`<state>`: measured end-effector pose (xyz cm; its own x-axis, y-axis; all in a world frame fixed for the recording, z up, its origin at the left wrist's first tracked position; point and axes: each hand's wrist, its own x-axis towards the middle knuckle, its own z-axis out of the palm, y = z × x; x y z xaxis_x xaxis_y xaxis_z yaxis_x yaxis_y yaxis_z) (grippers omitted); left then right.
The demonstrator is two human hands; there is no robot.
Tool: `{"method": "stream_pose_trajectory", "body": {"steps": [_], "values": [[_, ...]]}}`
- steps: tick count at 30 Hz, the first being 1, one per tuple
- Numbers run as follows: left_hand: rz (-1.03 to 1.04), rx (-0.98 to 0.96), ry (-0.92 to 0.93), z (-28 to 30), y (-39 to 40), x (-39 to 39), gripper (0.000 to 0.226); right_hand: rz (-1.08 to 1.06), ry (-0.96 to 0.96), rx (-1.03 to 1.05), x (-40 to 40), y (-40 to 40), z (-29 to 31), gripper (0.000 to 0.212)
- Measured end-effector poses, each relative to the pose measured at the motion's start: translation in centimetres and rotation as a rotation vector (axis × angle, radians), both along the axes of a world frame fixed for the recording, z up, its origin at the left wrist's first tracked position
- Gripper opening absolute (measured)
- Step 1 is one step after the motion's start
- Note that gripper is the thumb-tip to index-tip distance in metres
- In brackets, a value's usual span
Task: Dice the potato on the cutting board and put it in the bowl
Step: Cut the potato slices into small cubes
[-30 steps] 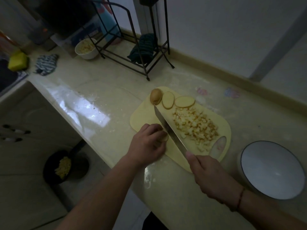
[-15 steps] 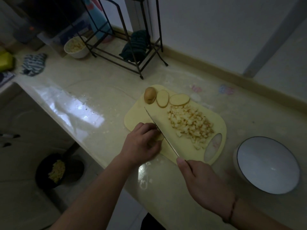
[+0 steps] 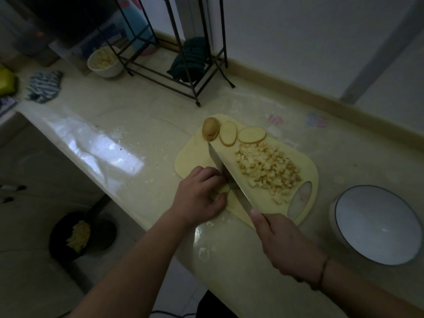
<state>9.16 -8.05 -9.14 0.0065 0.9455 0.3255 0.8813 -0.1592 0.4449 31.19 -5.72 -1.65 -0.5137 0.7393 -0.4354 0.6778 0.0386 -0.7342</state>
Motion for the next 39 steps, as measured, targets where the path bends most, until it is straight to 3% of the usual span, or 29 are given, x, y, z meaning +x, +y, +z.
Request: {"method": "stream_pose_trajectory", "body": {"steps": [7,15,24,33,39], "values": [[0.023,0.014,-0.003,0.0,0.0,0.1,0.028,-0.037,0.008,-0.089,0.7,0.9,0.3,0.058],[0.025,-0.022,-0.003,0.3,-0.2,0.3,0.031,0.058,-0.107,0.138,-0.3,0.0,1.3,0.052],[-0.09,0.023,-0.031,0.5,-0.8,-0.2,0.019,-0.028,-0.039,0.05,-0.3,-0.2,1.1,0.057],[-0.083,-0.098,-0.019,0.9,-0.5,-0.5,0.031,-0.018,-0.032,0.047,-0.3,-1.2,1.0,0.057],[-0.094,-0.076,-0.049,1.1,-0.1,-1.0,0.034,0.008,-0.058,0.013,0.9,-2.1,1.3,0.057]]}}
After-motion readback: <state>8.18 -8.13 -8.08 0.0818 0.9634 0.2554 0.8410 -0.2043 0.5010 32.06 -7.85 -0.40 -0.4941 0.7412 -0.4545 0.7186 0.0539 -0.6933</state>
